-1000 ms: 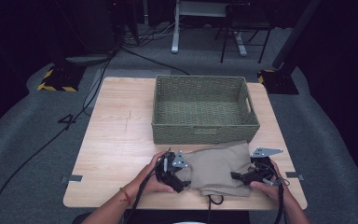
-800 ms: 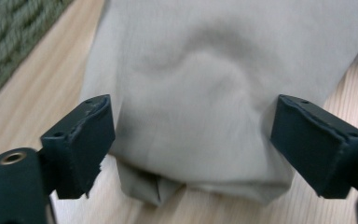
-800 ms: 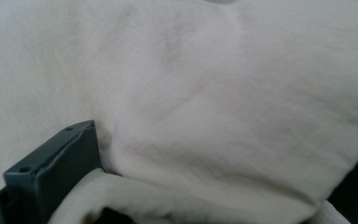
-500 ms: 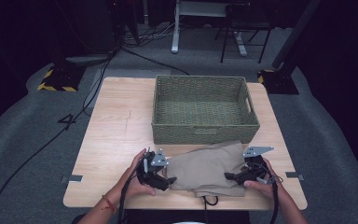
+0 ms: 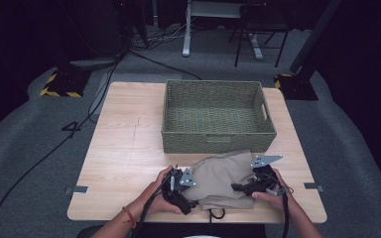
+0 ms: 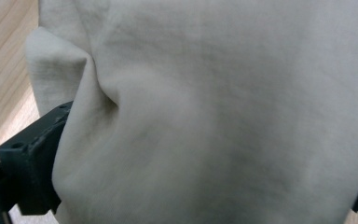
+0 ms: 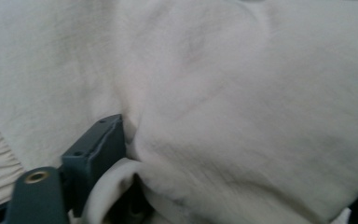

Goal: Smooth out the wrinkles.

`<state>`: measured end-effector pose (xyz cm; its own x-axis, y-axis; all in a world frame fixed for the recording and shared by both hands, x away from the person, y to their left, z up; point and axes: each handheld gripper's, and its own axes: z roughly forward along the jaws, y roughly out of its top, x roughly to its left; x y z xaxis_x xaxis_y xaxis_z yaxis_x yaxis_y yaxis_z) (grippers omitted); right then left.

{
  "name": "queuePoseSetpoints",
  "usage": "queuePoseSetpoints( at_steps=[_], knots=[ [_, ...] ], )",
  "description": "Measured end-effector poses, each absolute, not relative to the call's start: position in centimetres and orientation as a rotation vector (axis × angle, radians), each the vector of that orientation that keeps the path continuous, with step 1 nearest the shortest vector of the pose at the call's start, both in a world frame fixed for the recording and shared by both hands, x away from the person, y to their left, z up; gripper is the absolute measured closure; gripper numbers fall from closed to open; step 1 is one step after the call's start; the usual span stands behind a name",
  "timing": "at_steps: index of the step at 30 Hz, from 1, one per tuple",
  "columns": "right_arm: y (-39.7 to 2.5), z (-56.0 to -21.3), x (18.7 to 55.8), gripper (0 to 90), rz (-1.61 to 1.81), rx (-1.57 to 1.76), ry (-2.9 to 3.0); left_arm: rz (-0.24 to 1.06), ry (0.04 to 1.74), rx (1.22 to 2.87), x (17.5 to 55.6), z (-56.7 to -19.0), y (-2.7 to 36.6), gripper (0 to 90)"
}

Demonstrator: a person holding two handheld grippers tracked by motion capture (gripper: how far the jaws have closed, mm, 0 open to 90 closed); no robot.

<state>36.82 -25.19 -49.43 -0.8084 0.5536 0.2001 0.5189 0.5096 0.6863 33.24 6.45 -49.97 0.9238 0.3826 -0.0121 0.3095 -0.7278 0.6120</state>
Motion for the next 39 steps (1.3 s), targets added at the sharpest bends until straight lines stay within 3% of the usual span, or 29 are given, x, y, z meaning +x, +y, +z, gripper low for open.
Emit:
queuePoseSetpoints(
  at_steps=[7,11,17,21,23,25,32,33,37,39],
  knots=[
    [-25.3,-49.3,37.1,36.2,1.234,0.931,2.729,0.155,0.456,2.407,33.9,-49.4,7.2,35.5],
    [-25.0,-49.0,37.4,47.8,1.219,0.892,2.753,0.157,0.459,2.412,34.2,-49.2,7.0,48.2],
    [-24.5,-48.5,37.4,62.8,1.201,0.852,2.731,0.162,0.449,2.423,34.5,-49.1,6.7,53.2],
    [-24.4,-48.4,37.1,63.2,1.186,0.860,2.706,0.171,0.463,2.408,34.4,-49.2,6.7,53.2],
    [-24.4,-48.5,37.0,50.4,1.175,0.894,2.681,0.169,0.476,2.403,34.3,-49.2,6.8,52.5],
    [-24.6,-48.8,37.2,28.4,1.138,1.002,2.627,0.168,0.466,2.401,34.4,-49.3,6.8,52.2],
    [-24.5,-49.3,37.0,20.2,1.168,1.034,2.651,0.166,0.466,2.386,34.3,-49.4,6.7,51.0],
    [-24.4,-49.4,36.9,21.0,1.173,1.017,2.659,0.163,0.471,2.382,34.2,-49.5,6.7,51.0],
    [-24.1,-49.2,36.8,42.1,1.224,0.968,2.725,0.163,0.465,2.379,34.3,-49.5,6.7,51.0],
    [-24.1,-49.3,36.8,48.1,1.257,0.964,2.746,0.172,0.468,2.381,34.2,-49.5,6.7,52.0]
  ],
)
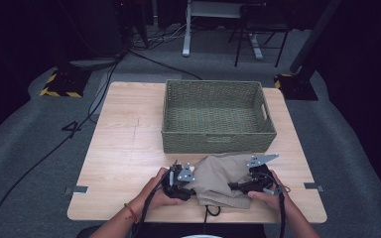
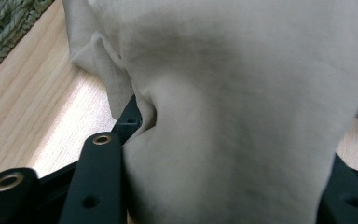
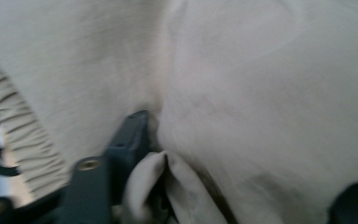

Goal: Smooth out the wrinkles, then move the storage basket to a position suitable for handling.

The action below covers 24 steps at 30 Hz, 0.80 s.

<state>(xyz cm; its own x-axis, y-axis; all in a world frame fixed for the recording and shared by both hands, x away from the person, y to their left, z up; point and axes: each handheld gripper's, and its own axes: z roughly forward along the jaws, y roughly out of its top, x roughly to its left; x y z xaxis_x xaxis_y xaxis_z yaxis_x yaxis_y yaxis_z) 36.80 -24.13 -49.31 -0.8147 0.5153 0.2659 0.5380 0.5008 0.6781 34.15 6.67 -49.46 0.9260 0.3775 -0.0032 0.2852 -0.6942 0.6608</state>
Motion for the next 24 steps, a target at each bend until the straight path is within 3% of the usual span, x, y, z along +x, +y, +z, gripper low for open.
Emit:
queuePoseSetpoints(
  at_steps=[9,24],
  knots=[
    [-23.9,-48.8,36.2,65.2,-1.255,-0.885,-2.766,0.183,0.467,2.361,34.1,-49.6,6.7,59.8],
    [-24.3,-48.4,35.8,73.5,-1.309,-0.871,-2.802,0.204,0.449,2.361,33.9,-49.6,6.5,66.8]
  ],
)
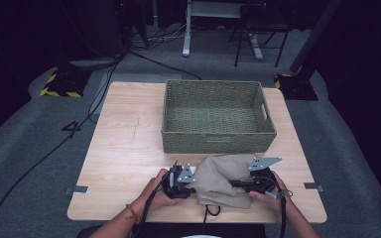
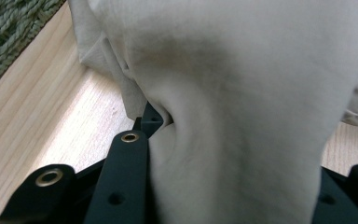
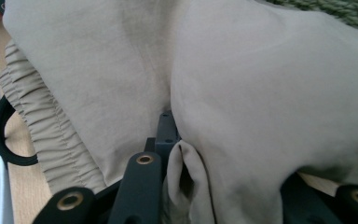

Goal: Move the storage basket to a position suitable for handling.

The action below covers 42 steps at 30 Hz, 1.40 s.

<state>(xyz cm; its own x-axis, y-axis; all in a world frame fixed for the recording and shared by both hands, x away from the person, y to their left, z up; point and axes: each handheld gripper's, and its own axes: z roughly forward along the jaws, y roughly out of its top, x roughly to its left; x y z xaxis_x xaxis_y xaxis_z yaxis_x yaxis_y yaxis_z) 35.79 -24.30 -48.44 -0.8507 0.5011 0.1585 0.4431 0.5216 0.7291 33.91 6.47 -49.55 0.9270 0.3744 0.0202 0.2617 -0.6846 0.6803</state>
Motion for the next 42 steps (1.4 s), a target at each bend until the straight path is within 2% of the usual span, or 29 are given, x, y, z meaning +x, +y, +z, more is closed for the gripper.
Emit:
queuePoseSetpoints(
  at_steps=[6,7,10,13,21,23,24,26,28,37,42],
  knots=[
    [-24.5,-48.2,35.7,72.1,1.238,0.828,2.654,0.227,0.431,2.369,33.7,-49.5,6.3,68.4],
    [-24.5,-48.2,35.7,67.9,1.231,0.835,2.650,0.228,0.433,2.370,33.7,-49.5,6.3,68.4],
    [-24.7,-48.3,36.1,35.9,1.161,0.925,2.626,0.230,0.429,2.370,33.7,-49.5,6.3,68.4],
    [-25.1,-48.6,36.2,16.9,1.119,0.995,2.617,0.238,0.414,2.378,33.4,-49.5,6.1,68.5],
    [-25.6,-49.1,36.4,7.7,1.085,1.064,2.684,0.259,0.409,2.387,33.2,-49.4,5.9,68.5],
    [-25.5,-49.1,36.3,10.0,1.085,1.046,2.688,0.261,0.413,2.384,33.1,-49.4,5.8,68.5],
    [-25.4,-49.0,36.2,15.9,1.088,1.037,2.698,0.258,0.416,2.384,33.1,-49.4,5.9,68.5],
    [-25.4,-48.8,35.9,36.2,1.129,1.028,2.738,0.255,0.420,2.382,33.1,-49.4,5.9,68.5],
    [-25.5,-48.9,35.8,47.3,1.198,1.029,2.766,0.248,0.427,2.379,33.2,-49.5,5.9,68.5],
    [-25.4,-48.8,35.5,67.8,1.238,0.953,2.809,0.243,0.429,2.376,33.4,-49.5,5.8,68.7],
    [-25.2,-48.6,35.5,72.3,1.237,0.916,2.803,0.262,0.423,2.389,33.6,-49.3,5.7,69.1]
  ],
)
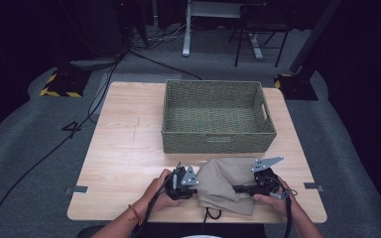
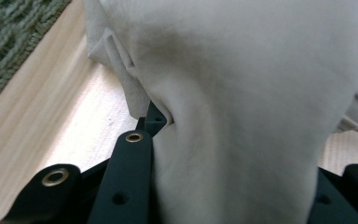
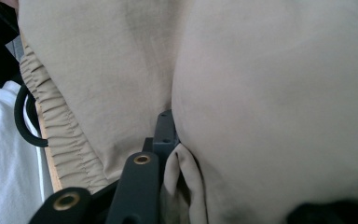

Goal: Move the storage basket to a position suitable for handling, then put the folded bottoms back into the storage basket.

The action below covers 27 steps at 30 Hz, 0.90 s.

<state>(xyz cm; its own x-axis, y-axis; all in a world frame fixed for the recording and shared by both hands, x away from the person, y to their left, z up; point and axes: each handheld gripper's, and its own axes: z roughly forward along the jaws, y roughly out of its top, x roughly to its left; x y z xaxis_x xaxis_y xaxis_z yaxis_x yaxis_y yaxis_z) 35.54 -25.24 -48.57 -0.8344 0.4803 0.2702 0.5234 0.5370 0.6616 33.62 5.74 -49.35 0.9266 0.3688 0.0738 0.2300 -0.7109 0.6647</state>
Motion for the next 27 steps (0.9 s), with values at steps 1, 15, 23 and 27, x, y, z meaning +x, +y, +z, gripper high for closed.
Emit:
queuePoseSetpoints(
  at_steps=[1,15,23,27],
  knots=[
    [-25.2,-48.6,35.6,72.7,-1.199,-0.886,-2.706,0.263,0.422,2.387,33.7,-49.3,5.7,69.3],
    [-25.0,-47.7,35.3,75.5,-1.231,-0.867,-2.797,0.288,0.398,2.383,33.7,-48.7,5.5,70.1],
    [-25.3,-46.5,35.6,75.8,-1.261,-0.868,-2.813,0.306,0.390,2.356,34.0,-47.4,5.2,70.3],
    [-25.9,-45.4,35.4,75.9,-1.287,-0.885,-2.818,0.327,0.357,2.353,34.1,-46.2,4.7,70.5]
  ],
)
